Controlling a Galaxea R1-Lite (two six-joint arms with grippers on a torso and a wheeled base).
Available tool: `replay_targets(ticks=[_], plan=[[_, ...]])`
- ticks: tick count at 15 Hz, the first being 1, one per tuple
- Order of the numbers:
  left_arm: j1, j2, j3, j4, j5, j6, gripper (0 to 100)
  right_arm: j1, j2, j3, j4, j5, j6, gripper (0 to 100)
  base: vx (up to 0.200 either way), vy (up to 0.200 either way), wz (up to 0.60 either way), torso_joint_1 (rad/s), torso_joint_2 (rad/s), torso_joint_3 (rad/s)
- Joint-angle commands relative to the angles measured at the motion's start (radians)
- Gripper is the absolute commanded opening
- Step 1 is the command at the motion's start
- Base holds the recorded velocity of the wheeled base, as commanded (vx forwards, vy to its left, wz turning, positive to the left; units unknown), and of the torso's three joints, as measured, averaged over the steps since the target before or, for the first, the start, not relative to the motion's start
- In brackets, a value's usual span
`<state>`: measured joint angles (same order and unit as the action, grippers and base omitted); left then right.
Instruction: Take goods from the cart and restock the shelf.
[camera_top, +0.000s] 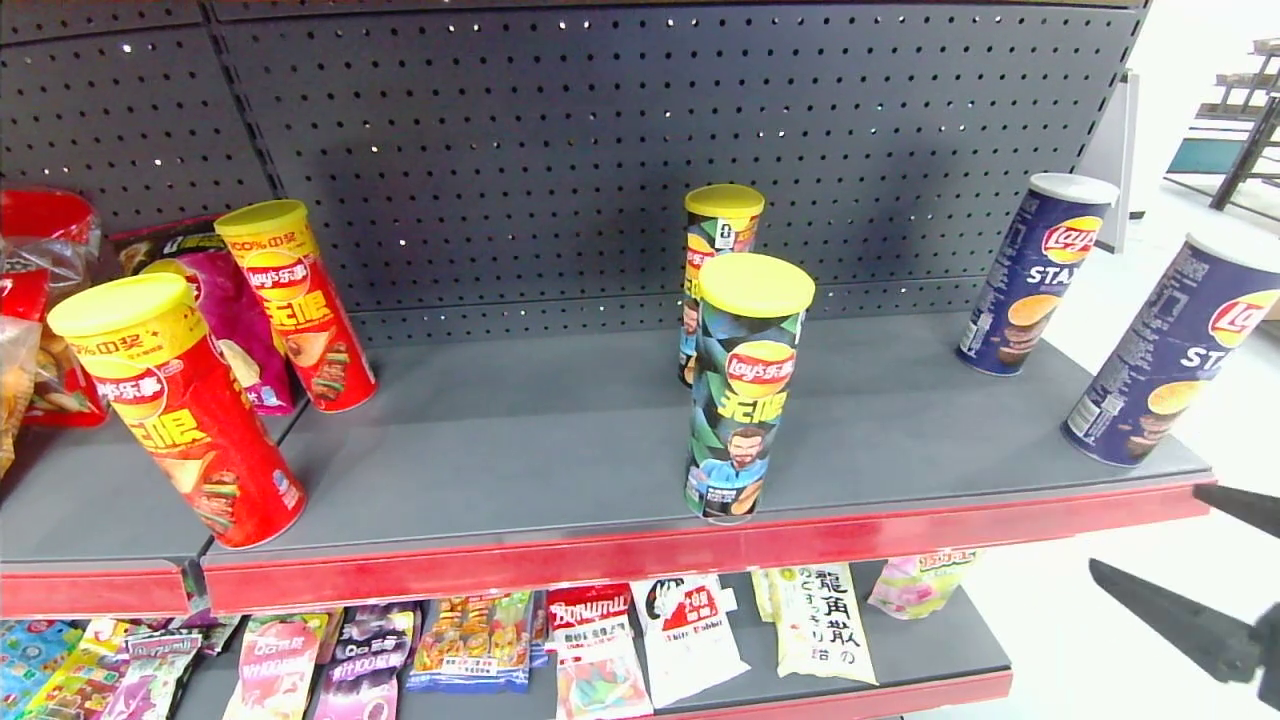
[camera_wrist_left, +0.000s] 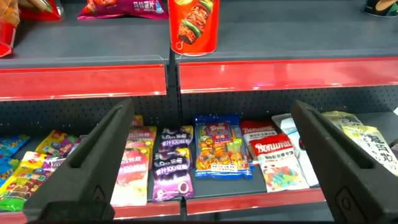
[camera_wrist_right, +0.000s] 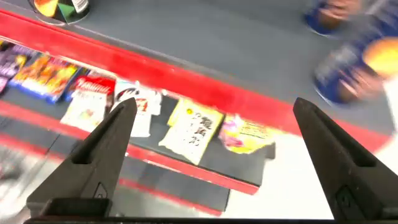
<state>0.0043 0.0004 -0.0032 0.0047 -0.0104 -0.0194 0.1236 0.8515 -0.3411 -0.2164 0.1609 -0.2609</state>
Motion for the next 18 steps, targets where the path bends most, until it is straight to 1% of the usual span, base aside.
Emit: replay_targets(ticks=[1, 4, 5, 6, 7, 8, 9, 16, 17, 18], plan=[[0.0, 0.0, 0.0, 0.0, 0.0, -0.001, 100, -0.055, -0.327, 0.172, 0.009, 0.002, 0.051, 100, 0.0, 0.0, 0.0, 0.0, 0.0, 0.0], [0.0, 0.0, 0.0, 0.0, 0.0, -0.001, 100, -0.073, -0.609, 0.309, 0.043, -0.035, 0.187, 100, 0.0, 0.0, 0.0, 0.0, 0.0, 0.0], [0.0, 0.0, 0.0, 0.0, 0.0, -0.001, 100, -0.076, -0.683, 0.332, 0.072, -0.05, 0.196, 100, 0.0, 0.0, 0.0, 0.0, 0.0, 0.0], [0.0, 0.0, 0.0, 0.0, 0.0, -0.001, 100, -0.073, -0.776, 0.341, 0.147, -0.053, 0.196, 100, 0.0, 0.0, 0.0, 0.0, 0.0, 0.0], [0.0, 0.0, 0.0, 0.0, 0.0, 0.001, 100, -0.079, -0.781, 0.34, 0.189, -0.055, 0.201, 100, 0.0, 0.0, 0.0, 0.0, 0.0, 0.0], [0.0, 0.0, 0.0, 0.0, 0.0, 0.001, 100, -0.091, -0.79, 0.341, 0.213, -0.093, 0.235, 100, 0.0, 0.0, 0.0, 0.0, 0.0, 0.0], [0.0, 0.0, 0.0, 0.0, 0.0, -0.001, 100, -0.091, -0.79, 0.341, 0.215, -0.106, 0.272, 100, 0.0, 0.0, 0.0, 0.0, 0.0, 0.0], [0.0, 0.0, 0.0, 0.0, 0.0, -0.001, 100, -0.121, -0.851, 0.341, 0.216, -0.113, 0.264, 100, 0.0, 0.0, 0.0, 0.0, 0.0, 0.0], [0.0, 0.0, 0.0, 0.0, 0.0, 0.001, 100, -0.121, -0.851, 0.341, 0.216, -0.167, 0.267, 100, 0.0, 0.0, 0.0, 0.0, 0.0, 0.0], [0.0, 0.0, 0.0, 0.0, 0.0, 0.001, 100, -0.122, -0.851, 0.341, 0.216, -0.179, 0.269, 100, 0.0, 0.0, 0.0, 0.0, 0.0, 0.0]])
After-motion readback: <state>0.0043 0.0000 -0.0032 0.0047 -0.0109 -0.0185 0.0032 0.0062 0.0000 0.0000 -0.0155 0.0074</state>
